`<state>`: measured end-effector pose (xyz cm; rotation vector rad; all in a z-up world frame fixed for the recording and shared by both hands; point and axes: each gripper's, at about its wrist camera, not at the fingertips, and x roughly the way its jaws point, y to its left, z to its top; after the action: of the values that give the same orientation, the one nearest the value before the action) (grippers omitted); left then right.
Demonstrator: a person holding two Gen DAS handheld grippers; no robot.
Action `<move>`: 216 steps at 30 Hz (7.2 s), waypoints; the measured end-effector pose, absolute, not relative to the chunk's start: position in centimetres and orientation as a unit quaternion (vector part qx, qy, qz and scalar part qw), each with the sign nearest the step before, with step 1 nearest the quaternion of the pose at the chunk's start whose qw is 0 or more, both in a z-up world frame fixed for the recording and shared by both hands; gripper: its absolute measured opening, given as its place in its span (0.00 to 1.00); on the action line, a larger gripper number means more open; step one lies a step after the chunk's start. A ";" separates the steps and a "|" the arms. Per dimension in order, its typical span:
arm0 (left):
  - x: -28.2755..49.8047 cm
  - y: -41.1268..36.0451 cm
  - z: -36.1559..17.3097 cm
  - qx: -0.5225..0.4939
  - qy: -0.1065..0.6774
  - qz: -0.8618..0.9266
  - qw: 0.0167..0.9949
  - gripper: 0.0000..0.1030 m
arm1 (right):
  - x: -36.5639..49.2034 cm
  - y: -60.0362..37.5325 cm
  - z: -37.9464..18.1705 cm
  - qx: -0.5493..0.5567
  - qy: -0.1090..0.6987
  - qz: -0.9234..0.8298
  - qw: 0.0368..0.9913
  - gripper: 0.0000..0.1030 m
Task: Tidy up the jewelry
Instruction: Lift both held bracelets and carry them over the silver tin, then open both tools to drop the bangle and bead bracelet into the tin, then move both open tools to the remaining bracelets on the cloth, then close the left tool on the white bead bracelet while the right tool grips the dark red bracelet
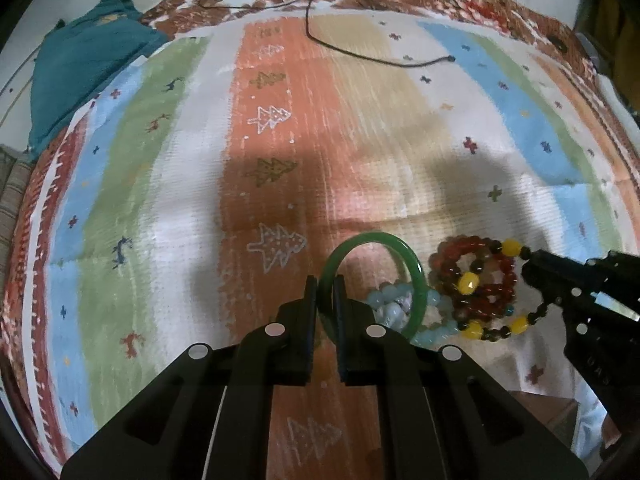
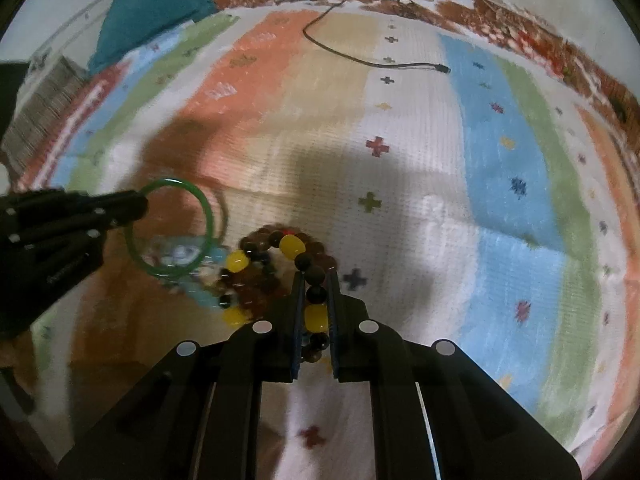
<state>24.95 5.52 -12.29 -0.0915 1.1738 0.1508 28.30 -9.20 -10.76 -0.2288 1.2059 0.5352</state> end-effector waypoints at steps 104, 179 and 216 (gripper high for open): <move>8.0 1.3 -3.0 -0.083 0.459 0.070 0.882 0.41 | 13.0 -15.2 -0.4 -0.072 0.438 0.228 0.867 0.39; 22.4 4.8 -13.1 0.004 0.582 0.092 0.808 0.62 | 28.0 -10.8 -11.3 -0.113 0.551 0.170 0.809 0.73; 25.0 4.8 -17.0 -0.015 0.599 0.071 0.797 0.11 | 30.0 -8.2 -15.3 -0.173 0.565 0.193 0.784 0.16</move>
<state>25.01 4.84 -17.01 -0.0327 1.2863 0.1523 30.01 -8.16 -15.28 -0.3723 1.2186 0.4173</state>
